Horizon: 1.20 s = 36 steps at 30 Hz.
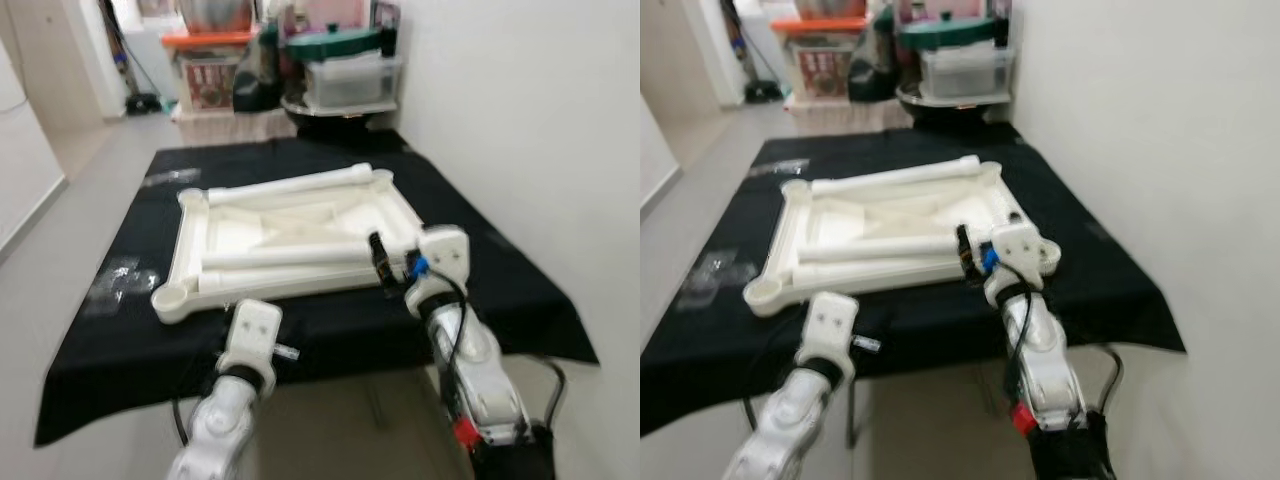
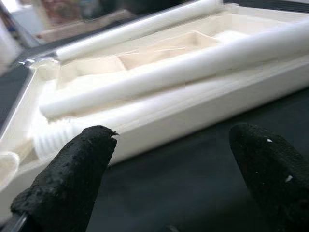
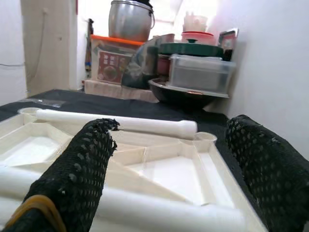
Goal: Building children table
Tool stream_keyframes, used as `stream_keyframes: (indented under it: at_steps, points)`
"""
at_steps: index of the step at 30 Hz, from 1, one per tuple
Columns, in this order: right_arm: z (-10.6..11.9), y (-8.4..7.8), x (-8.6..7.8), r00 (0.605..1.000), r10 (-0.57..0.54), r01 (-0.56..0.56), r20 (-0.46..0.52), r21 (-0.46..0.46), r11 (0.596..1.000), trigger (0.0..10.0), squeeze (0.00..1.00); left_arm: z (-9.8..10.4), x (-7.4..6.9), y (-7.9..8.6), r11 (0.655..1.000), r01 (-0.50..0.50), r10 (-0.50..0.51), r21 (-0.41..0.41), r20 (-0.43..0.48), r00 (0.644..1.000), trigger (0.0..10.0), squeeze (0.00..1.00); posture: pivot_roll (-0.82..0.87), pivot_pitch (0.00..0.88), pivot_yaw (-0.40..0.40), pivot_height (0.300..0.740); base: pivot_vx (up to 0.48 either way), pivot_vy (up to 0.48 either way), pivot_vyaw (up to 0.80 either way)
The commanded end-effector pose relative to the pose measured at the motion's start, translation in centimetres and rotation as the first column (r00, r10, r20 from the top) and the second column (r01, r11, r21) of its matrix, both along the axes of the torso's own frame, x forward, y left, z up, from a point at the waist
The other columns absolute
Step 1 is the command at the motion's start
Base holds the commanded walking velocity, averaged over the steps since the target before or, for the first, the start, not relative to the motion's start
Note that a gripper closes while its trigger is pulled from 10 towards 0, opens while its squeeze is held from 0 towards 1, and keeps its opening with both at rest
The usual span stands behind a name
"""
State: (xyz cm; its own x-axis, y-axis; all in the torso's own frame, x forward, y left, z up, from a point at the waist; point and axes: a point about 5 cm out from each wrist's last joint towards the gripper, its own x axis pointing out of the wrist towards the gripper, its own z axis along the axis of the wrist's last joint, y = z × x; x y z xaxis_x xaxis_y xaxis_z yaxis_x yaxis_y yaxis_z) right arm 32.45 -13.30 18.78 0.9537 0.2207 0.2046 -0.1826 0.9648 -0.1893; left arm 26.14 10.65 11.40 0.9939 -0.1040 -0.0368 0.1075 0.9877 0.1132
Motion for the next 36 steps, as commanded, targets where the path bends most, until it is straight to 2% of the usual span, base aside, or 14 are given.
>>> stream_keyframes:
  at_steps: [1, 5, 7, 11, 14, 16, 18, 21, 23, 24, 25, 27, 34, 36]
  points:
    - [0.0, -0.7, 1.3, 0.999, 0.004, -0.006, -0.042, -0.048, 0.999, 10.0, 0.00, 0.2, 0.0, -0.5, 1.000, 0.012, -0.012, -0.002, 0.008, 1.000, 10.0, 0.00, 0.02, 0.000, -0.022, 0.740, 0.296, 0.000, 0.00]
    - [0.9, -0.5, 2.7, 0.997, 0.048, -0.053, -0.068, -0.077, 0.996, 10.0, 0.00, 0.2, 0.1, -0.5, 1.000, 0.006, -0.006, -0.006, 0.006, 1.000, 10.0, 0.00, 0.02, 0.000, -0.026, 0.740, 0.261, 0.000, 0.00]
    - [1.8, -0.1, 4.2, 0.982, 0.128, -0.145, -0.137, -0.128, 0.981, 10.0, 0.00, 0.2, 0.0, -0.5, 1.000, 0.001, -0.001, -0.013, 0.000, 1.000, 10.0, 0.00, 0.02, 0.000, -0.030, 0.740, 0.000, 0.000, 0.00]
    - [2.3, 0.1, 5.0, 0.968, 0.172, -0.203, -0.185, -0.168, 0.965, 10.0, 0.00, 0.2, 0.0, -0.6, 1.000, 0.006, -0.006, -0.014, -0.006, 1.000, 10.0, 0.00, 0.02, 0.000, -0.035, 0.740, 0.000, 0.000, 0.00]
    - [2.9, 0.7, 6.2, 0.922, 0.256, -0.333, -0.289, -0.259, 0.907, 10.0, 0.00, 0.2, -0.2, -1.0, 0.999, 0.023, -0.024, -0.027, -0.010, 1.000, 10.0, 0.00, 0.03, 0.000, -0.052, 0.740, 0.000, 0.000, 0.00]
    - [3.7, 1.3, 7.0, 0.880, 0.295, -0.423, -0.371, -0.332, 0.843, 10.0, 0.00, 0.4, -0.5, -1.5, 0.996, 0.065, -0.066, -0.058, -0.011, 0.998, 10.0, 0.00, 0.03, 0.000, -0.059, 0.740, 0.000, 0.000, 0.00]
    - [3.7, 1.3, 7.0, 0.880, 0.295, -0.423, -0.371, -0.332, 0.843, 10.0, 0.00, 0.4, -0.5, -1.5, 0.996, 0.065, -0.066, -0.058, -0.011, 0.998, 10.0, 0.00, 0.03, 0.000, -0.059, 0.740, 0.000, 0.000, 0.00]
    - [4.6, 2.3, 7.7, 0.794, 0.343, -0.559, -0.501, -0.381, 0.736, 10.0, 0.00, 1.0, -1.5, -2.6, 0.985, 0.141, -0.141, -0.100, 0.003, 0.990, 10.0, 0.00, 0.03, 0.000, -0.076, 0.740, 0.000, 0.000, 0.00]
    - [4.6, 2.3, 7.7, 0.794, 0.343, -0.559, -0.501, -0.381, 0.736, 10.0, 0.00, 1.0, -1.5, -2.6, 0.985, 0.141, -0.141, -0.100, 0.003, 0.990, 10.0, 0.00, 0.03, 0.000, -0.076, 0.740, 0.000, 0.000, 0.00]
    - [5.5, 2.9, 8.0, 0.742, 0.358, -0.629, -0.567, -0.403, 0.665, 10.0, 0.00, 1.3, -2.2, -3.2, 0.976, 0.182, -0.183, -0.123, 0.006, 0.983, 10.0, 0.00, 0.03, 0.000, -0.096, 0.740, 0.000, 0.000, 0.00]
    - [5.5, 2.9, 8.0, 0.742, 0.358, -0.629, -0.567, -0.403, 0.665, 10.0, 0.00, 1.3, -2.2, -3.2, 0.976, 0.182, -0.183, -0.123, 0.006, 0.983, 10.0, 0.00, 0.03, 0.000, -0.096, 0.740, 0.000, 0.000, 0.00]
    - [6.1, 3.5, 8.0, 0.704, 0.365, -0.673, -0.610, -0.408, 0.617, 10.0, 0.00, 1.6, -2.8, -3.5, 0.967, 0.213, -0.214, -0.141, 0.003, 0.977, 10.0, 0.00, 0.02, 0.000, -0.104, 0.740, 0.000, 0.000, 0.00]
    - [6.3, 4.1, 8.0, 0.681, 0.352, -0.697, -0.642, -0.423, 0.579, 10.0, 0.00, 1.8, -3.7, -4.0, 0.961, 0.239, -0.241, -0.142, 0.000, 0.970, 10.0, 0.00, 0.03, 0.004, -0.120, 0.740, 0.000, 0.000, 0.00]
    - [5.7, 4.9, 7.9, 0.651, 0.311, -0.730, -0.692, -0.461, 0.505, 10.0, 0.00, 2.0, -4.6, -4.3, 0.956, 0.248, -0.253, -0.155, -0.011, 0.967, 10.0, 0.00, 0.01, 0.054, -0.141, 0.740, 0.000, 0.000, 0.00]
